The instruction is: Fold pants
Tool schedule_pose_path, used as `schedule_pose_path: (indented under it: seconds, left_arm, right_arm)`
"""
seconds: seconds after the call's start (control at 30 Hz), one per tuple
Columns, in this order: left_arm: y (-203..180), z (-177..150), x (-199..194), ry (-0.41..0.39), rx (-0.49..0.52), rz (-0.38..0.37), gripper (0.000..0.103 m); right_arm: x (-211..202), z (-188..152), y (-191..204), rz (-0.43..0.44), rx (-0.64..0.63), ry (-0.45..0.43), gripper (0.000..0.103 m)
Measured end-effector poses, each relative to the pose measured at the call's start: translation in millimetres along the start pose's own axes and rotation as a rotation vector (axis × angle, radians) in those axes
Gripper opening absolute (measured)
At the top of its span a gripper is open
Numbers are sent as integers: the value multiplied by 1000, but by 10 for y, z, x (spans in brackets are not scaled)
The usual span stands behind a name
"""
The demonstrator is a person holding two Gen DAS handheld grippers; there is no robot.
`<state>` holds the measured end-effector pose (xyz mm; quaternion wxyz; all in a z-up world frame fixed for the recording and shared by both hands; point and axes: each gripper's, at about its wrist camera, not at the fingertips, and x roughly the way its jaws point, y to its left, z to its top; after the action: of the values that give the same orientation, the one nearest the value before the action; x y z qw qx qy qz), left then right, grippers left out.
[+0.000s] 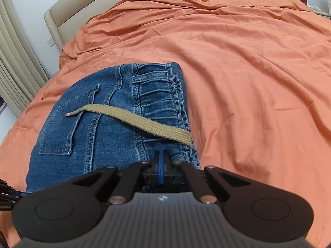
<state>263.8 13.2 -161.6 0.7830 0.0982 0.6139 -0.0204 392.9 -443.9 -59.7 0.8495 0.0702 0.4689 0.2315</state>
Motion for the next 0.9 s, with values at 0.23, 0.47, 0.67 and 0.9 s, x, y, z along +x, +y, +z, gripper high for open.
schedule_pose_path:
  seconds: [0.23,0.47,0.67,0.9]
  left_arm:
    - [195,-25,-289,27,-84,-64,17]
    - [363,275,-718,-149,-184,-69,28]
    - [344,609,-688,-227,-159,70,39]
    - [318,837,-567,-246,-121,89,48]
  right_arm:
    - [-186,9,-6,0,7,12,0]
    - [-498,41,3,13,-21,-32,38]
    - [-577,147,-47,41,-6,-113,55]
    - [-489,302,-94,44,13,-192,60]
